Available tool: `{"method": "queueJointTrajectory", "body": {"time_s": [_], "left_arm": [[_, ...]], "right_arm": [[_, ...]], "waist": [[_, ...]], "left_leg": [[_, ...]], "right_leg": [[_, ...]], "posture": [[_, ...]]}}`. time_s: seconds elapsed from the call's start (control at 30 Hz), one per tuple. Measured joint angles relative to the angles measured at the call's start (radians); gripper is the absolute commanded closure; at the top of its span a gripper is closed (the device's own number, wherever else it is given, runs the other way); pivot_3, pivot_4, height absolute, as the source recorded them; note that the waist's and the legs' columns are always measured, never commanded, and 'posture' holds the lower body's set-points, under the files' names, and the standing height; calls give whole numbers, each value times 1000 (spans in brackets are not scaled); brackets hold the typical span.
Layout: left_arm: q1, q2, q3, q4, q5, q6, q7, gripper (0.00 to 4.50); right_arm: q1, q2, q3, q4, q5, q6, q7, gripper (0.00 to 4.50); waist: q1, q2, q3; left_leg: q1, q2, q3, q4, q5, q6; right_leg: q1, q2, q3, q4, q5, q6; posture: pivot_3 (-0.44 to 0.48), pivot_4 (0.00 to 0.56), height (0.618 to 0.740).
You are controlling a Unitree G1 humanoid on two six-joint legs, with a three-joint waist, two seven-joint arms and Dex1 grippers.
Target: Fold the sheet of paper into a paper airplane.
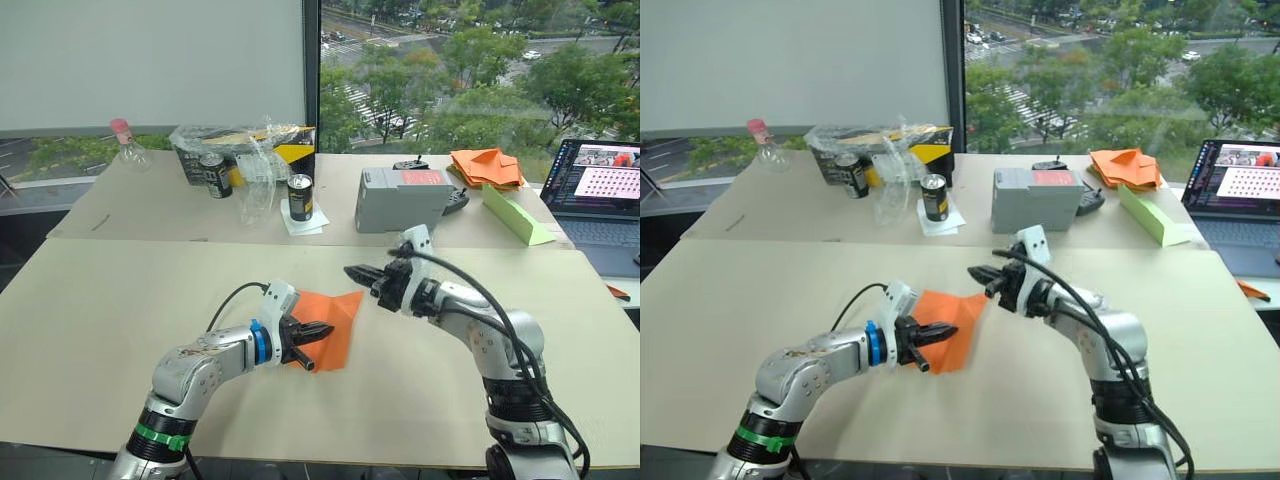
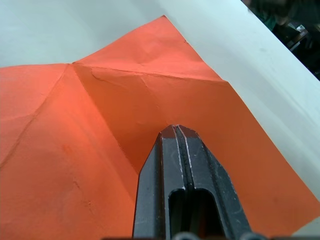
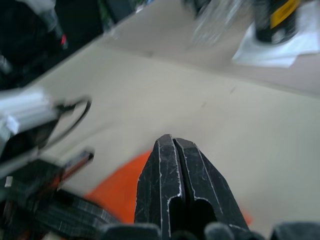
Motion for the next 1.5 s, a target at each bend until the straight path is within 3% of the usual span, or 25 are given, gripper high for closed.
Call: {"method": "queueJointTrajectory", "body": {"time_s": [0.23, 0.57, 0.83, 1.5], "left_arm": [[7, -4, 8, 7, 8, -3, 3, 4489], [60, -19, 64, 3, 8, -3, 46, 4489], [134, -49, 48, -17, 37, -45, 67, 4489], [124, -79, 56, -14, 42, -42, 84, 4489]], "right_arm": [[48, -121, 137, -27, -71, -22, 61, 4500], [50, -85, 154, -11, -108, -47, 47, 4500], [51, -92, 166, -11, -136, -54, 50, 4500], [75, -103, 208, -3, -210, -66, 44, 4500]], "waist": [[-1, 0, 0], [2, 0, 0], [3, 0, 0], [3, 0, 0]], "left_leg": [[0, 0, 0, 1, 0, 0], [0, 0, 0, 1, 0, 0], [0, 0, 0, 0, 0, 0], [0, 0, 0, 1, 0, 0]], "right_leg": [[0, 0, 0, 0, 0, 0], [0, 0, 0, 0, 0, 0], [0, 0, 0, 0, 0, 0], [1, 0, 0, 0, 0, 0]], "posture": [[0, 150, 740], [0, 150, 740], [0, 150, 740], [0, 150, 740]]}}
